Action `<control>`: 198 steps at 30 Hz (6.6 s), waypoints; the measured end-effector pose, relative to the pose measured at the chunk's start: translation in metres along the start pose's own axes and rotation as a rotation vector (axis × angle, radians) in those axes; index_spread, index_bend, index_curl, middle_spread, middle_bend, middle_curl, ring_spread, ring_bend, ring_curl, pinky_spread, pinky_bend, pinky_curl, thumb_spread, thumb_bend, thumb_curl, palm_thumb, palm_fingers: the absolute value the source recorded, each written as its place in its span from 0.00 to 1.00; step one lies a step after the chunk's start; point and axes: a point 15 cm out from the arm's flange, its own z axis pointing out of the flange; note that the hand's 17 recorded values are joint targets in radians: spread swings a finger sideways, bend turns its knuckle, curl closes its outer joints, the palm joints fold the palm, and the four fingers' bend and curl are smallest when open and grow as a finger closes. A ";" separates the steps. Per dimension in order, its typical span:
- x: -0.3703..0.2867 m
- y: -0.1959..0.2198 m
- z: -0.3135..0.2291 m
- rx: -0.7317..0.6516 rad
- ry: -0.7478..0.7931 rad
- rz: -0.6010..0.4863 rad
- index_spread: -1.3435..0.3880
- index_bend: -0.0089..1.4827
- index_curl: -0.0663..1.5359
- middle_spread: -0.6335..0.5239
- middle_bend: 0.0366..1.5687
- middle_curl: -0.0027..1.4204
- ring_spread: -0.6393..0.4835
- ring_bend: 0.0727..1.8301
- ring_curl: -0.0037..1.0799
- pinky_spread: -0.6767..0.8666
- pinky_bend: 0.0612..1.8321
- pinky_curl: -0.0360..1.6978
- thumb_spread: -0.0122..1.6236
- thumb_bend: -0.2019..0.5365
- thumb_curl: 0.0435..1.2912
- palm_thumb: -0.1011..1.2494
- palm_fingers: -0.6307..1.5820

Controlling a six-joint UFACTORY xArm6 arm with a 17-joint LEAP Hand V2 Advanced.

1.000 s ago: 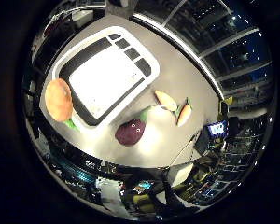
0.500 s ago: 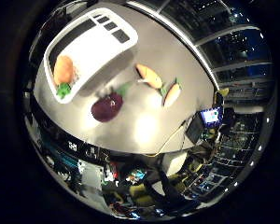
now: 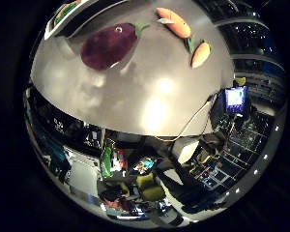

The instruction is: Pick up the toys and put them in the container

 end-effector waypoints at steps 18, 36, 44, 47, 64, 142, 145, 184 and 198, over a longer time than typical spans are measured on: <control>0.016 -0.028 0.007 0.054 0.068 -0.106 0.54 0.12 0.23 0.57 0.10 0.22 0.71 0.07 0.23 0.72 0.14 0.21 0.58 0.25 0.24 0.59 0.35; 0.016 -0.082 0.010 0.001 0.355 -0.361 0.52 0.11 0.20 0.57 0.10 0.22 0.71 0.11 0.26 0.71 0.20 0.21 0.53 0.24 0.28 0.70 0.29; 0.027 -0.099 0.015 0.006 0.397 -0.383 0.51 0.12 0.20 0.57 0.10 0.22 0.71 0.10 0.25 0.70 0.20 0.21 0.53 0.24 0.29 0.72 0.29; 0.042 -0.102 0.016 -0.008 0.408 -0.370 0.51 0.12 0.21 0.57 0.10 0.22 0.71 0.10 0.25 0.70 0.20 0.20 0.52 0.24 0.29 0.72 0.30; 0.133 -0.097 0.012 -0.066 0.461 -0.278 0.51 0.12 0.22 0.57 0.10 0.21 0.72 0.09 0.25 0.70 0.19 0.20 0.52 0.23 0.29 0.71 0.30; 0.077 -0.073 0.044 -0.125 0.443 -0.319 0.51 0.12 0.23 0.57 0.10 0.21 0.73 0.07 0.23 0.71 0.18 0.21 0.53 0.23 0.27 0.69 0.30; 0.076 -0.070 0.050 -0.136 0.437 -0.318 0.51 0.12 0.23 0.57 0.10 0.21 0.73 0.07 0.23 0.71 0.18 0.21 0.53 0.24 0.27 0.69 0.30; 0.083 -0.113 -0.003 0.141 0.498 -0.289 0.51 0.69 0.42 0.17 0.31 0.31 0.36 0.06 0.11 0.60 0.09 0.15 0.54 0.25 0.26 0.84 0.56; 0.035 -0.105 -0.071 0.182 0.543 -0.305 0.51 0.72 0.43 0.14 0.30 0.35 0.36 0.06 0.11 0.60 0.10 0.14 0.55 0.25 0.24 0.83 0.56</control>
